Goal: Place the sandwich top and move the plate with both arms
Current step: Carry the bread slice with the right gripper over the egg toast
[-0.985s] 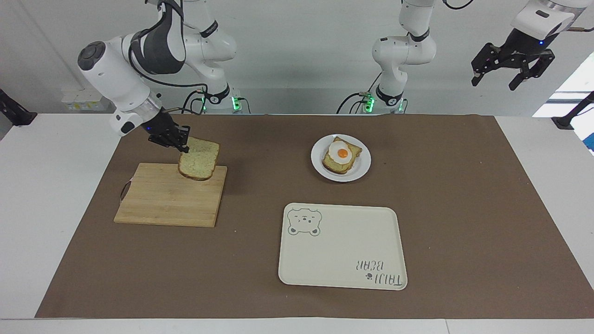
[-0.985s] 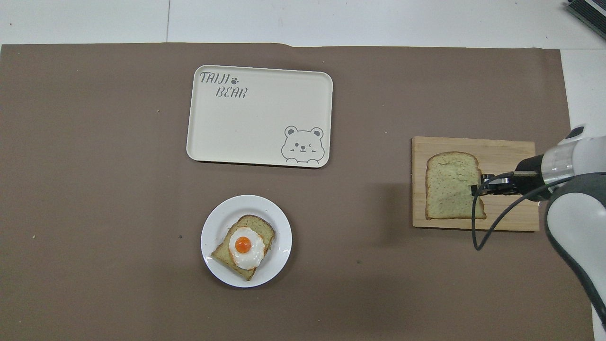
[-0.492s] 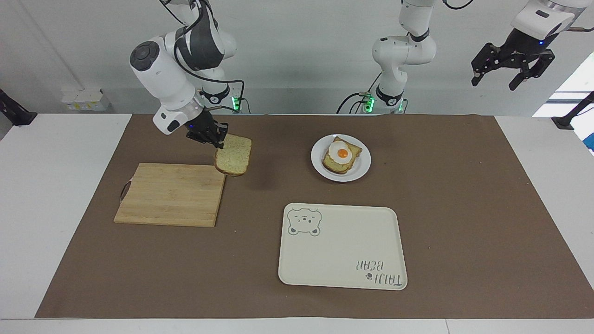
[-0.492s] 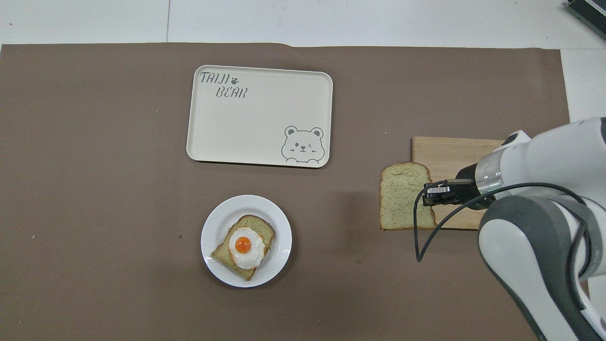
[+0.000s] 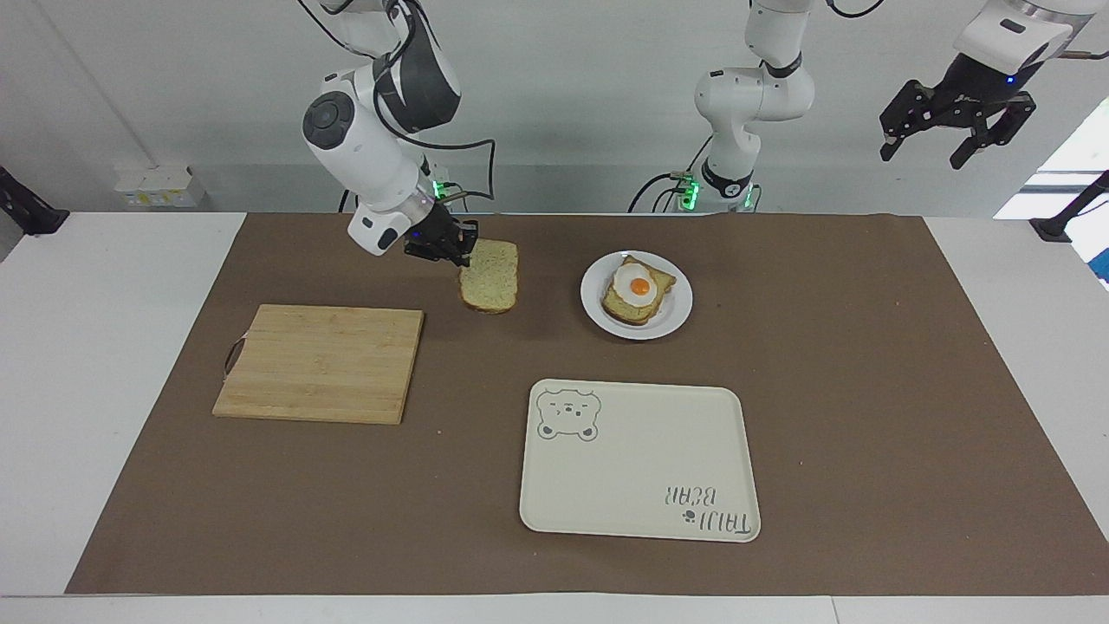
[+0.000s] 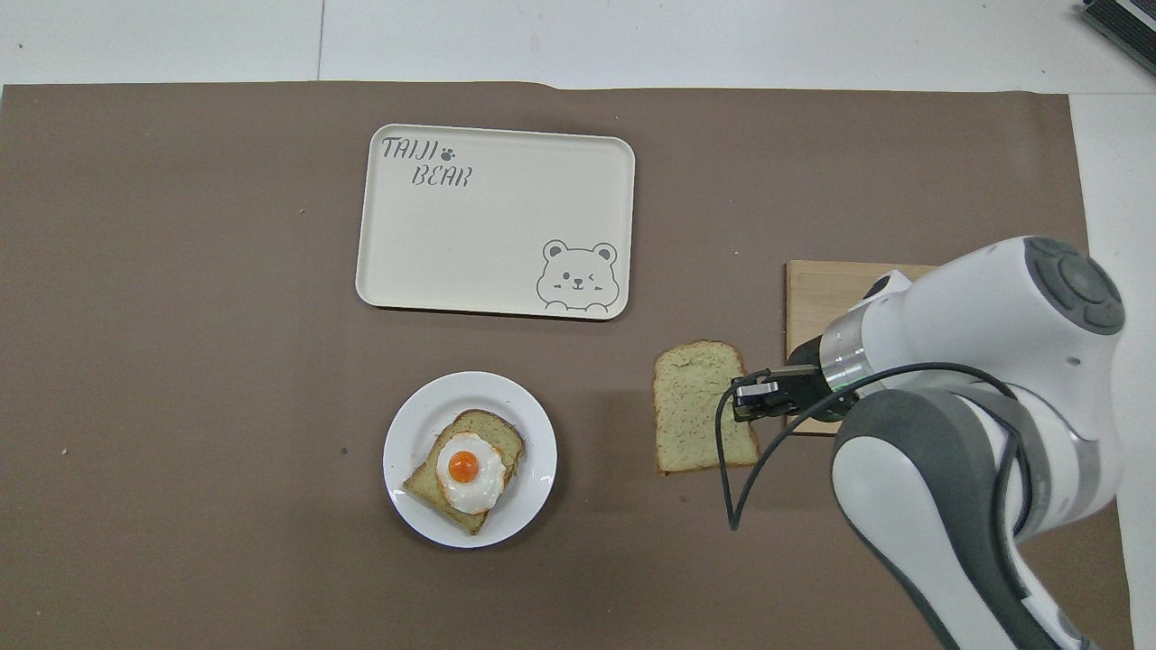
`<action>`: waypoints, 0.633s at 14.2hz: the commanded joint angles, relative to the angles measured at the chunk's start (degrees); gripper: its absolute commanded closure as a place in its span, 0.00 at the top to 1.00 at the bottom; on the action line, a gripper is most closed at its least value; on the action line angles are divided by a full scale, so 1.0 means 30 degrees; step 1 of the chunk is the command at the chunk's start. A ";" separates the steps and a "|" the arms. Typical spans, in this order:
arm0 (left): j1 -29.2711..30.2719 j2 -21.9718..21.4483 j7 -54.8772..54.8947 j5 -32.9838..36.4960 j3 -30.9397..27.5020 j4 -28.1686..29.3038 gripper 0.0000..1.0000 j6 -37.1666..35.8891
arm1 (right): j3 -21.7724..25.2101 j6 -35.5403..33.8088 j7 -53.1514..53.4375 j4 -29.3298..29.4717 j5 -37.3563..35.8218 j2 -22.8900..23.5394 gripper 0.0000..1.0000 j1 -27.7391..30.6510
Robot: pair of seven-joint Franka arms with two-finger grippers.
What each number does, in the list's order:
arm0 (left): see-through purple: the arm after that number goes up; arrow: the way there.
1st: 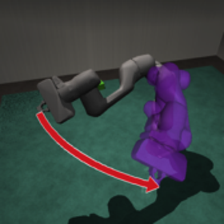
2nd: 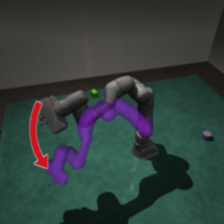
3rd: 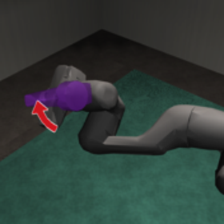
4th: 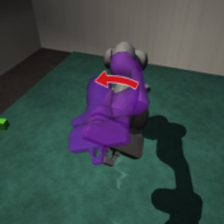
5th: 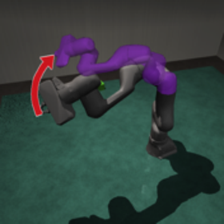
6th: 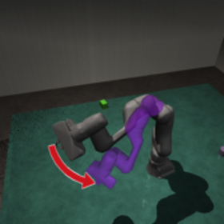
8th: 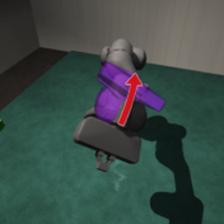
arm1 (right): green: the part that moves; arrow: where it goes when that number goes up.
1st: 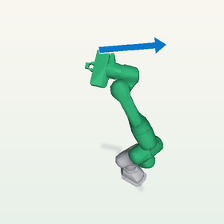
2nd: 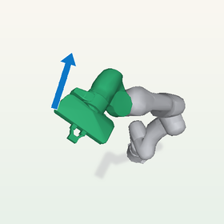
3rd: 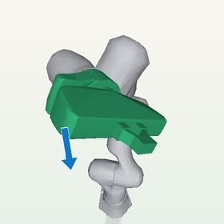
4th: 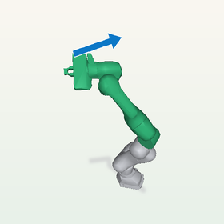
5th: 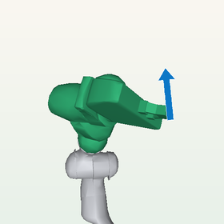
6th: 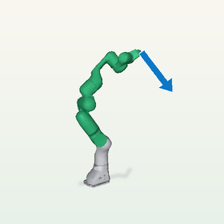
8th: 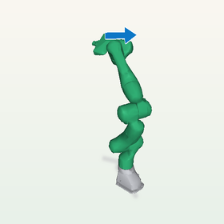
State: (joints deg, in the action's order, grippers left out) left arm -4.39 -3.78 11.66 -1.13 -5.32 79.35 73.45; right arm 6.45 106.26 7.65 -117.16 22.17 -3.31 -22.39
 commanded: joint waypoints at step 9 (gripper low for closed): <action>0.0088 -0.0498 -0.0137 0.0114 0.0074 0.0621 1.00 0.0185 | -0.0128 0.1640 0.1083 -0.0087 0.3333 0.0430 0.00 -0.2381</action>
State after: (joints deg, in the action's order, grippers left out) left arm -4.39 -3.78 11.66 -1.13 -5.32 79.35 73.45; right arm 6.19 109.67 10.06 -117.18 30.46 -1.86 -29.40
